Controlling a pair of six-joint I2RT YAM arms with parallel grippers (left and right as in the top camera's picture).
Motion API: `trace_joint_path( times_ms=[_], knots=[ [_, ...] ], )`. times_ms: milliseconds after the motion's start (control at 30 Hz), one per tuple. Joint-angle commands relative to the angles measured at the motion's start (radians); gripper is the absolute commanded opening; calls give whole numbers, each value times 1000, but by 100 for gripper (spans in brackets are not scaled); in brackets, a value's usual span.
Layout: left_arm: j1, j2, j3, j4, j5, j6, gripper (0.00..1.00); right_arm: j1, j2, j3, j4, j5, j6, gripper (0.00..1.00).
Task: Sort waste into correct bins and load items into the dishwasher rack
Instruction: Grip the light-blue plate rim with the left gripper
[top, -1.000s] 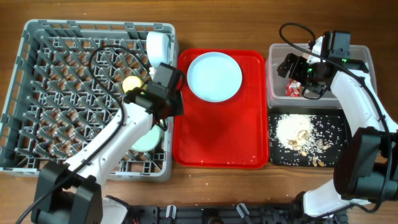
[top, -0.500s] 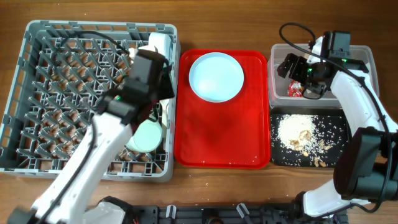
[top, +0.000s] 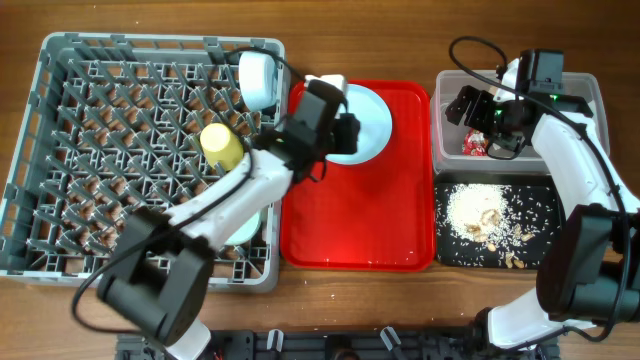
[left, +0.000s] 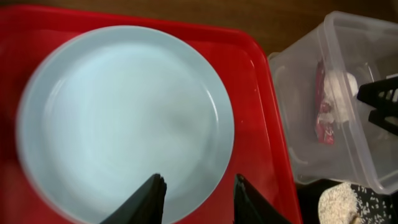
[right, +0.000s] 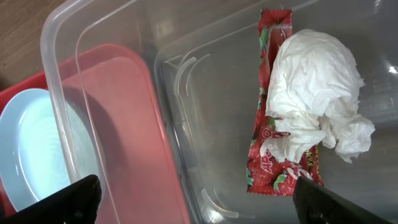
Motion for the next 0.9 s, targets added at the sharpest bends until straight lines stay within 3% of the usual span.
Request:
trace_joint_path(
  times_ms=[0, 100, 233, 367, 600, 867],
  knots=[
    [-41, 128, 8, 121, -14, -2, 36, -3, 4, 1, 3, -9, 3, 100],
    [-45, 196, 8, 107, -42, -2, 32, -3, 4, 1, 3, -9, 3, 100],
    [-45, 182, 8, -87, -60, -2, 19, -3, 4, 1, 3, -9, 3, 100],
    [-50, 113, 8, -262, -60, -2, 18, -3, 4, 1, 3, -9, 3, 100],
    [-99, -84, 8, -154, -41, -2, 32, -3, 4, 1, 3, -9, 3, 100],
    [-237, 149, 8, 87, -205, 1, 41, -3, 4, 1, 3, -9, 3, 100]
  ],
)
